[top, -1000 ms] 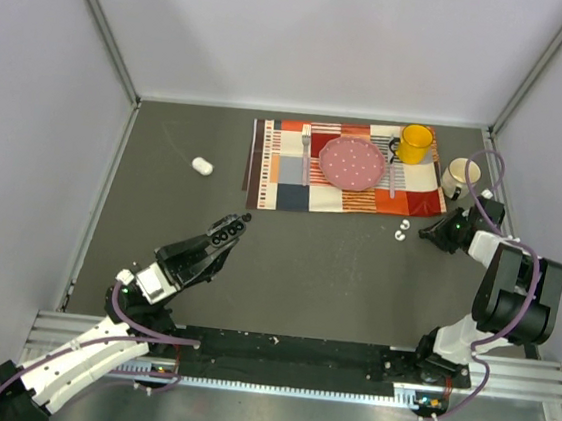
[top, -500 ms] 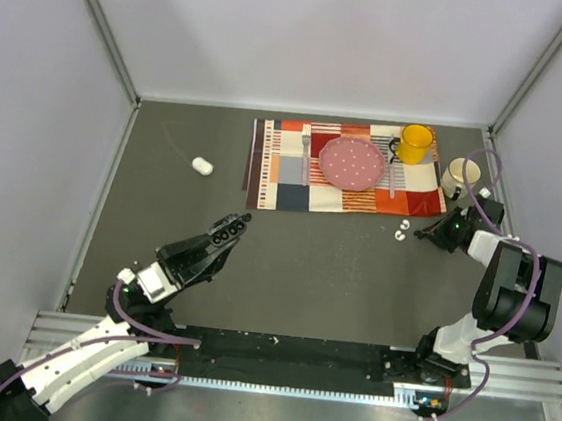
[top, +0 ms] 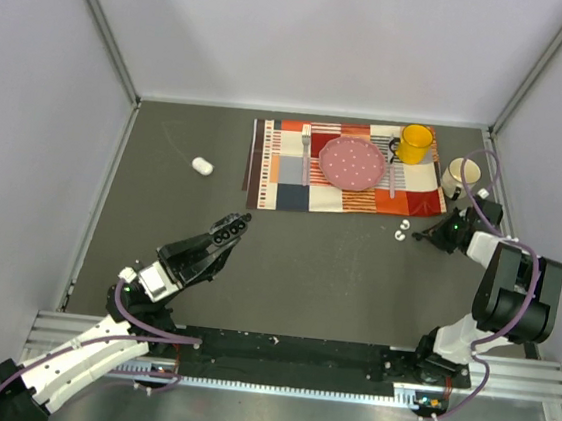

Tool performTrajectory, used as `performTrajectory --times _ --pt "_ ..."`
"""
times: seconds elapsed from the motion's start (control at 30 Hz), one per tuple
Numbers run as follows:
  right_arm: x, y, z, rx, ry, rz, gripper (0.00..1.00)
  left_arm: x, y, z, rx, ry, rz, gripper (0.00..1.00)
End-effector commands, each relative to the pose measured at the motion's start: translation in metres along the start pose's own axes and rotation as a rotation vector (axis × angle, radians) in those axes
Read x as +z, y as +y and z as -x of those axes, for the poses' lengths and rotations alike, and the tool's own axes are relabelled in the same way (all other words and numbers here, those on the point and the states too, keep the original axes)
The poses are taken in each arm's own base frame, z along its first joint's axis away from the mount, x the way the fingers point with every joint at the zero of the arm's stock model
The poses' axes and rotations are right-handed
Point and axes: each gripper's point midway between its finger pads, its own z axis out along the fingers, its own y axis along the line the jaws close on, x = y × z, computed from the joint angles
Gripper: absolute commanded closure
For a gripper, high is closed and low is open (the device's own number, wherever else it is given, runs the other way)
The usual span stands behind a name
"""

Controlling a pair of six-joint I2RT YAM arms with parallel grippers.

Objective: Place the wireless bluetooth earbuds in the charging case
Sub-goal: Pick up the earbud from the center of the board.

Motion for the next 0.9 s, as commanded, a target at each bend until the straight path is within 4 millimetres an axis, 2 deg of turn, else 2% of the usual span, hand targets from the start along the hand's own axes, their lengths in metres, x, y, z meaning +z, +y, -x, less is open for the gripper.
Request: performTrajectory --times 0.0,0.17,0.2,0.3,0.33,0.4,0.63,0.73,0.8,0.87 --pt "-0.010 0.002 -0.011 0.044 -0.010 0.002 1.00 -0.020 -0.004 -0.028 -0.018 0.055 0.014 1.00" --pt "-0.023 0.011 -0.028 0.046 -0.026 0.029 1.00 -0.021 -0.005 -0.030 -0.030 0.059 0.014 1.00" --pt "-0.027 0.016 -0.027 0.032 -0.049 0.025 1.00 -0.020 -0.005 -0.029 -0.030 0.053 0.013 1.00" --pt "-0.038 0.015 -0.026 0.049 -0.102 0.008 1.00 -0.020 -0.006 -0.030 -0.035 0.055 0.008 1.00" --pt "-0.040 0.010 -0.032 0.061 -0.101 -0.004 1.00 -0.020 -0.006 -0.030 -0.037 0.053 0.008 1.00" --pt "-0.048 0.014 -0.032 0.061 -0.133 0.014 1.00 -0.020 -0.005 -0.029 -0.036 0.052 0.011 1.00" --pt "-0.051 0.030 -0.056 0.025 -0.055 0.070 1.00 -0.020 -0.007 -0.029 -0.045 0.053 0.006 1.00" --pt "-0.052 0.024 -0.052 0.010 -0.081 0.041 1.00 -0.020 -0.008 -0.028 -0.049 0.047 0.001 1.00" --pt "-0.053 0.021 -0.047 0.001 -0.103 0.019 0.91 -0.022 -0.007 -0.029 -0.051 0.050 0.007 1.00" --pt "-0.057 0.021 -0.032 -0.013 -0.147 -0.017 0.84 -0.023 -0.008 -0.029 -0.054 0.051 0.006 1.00"
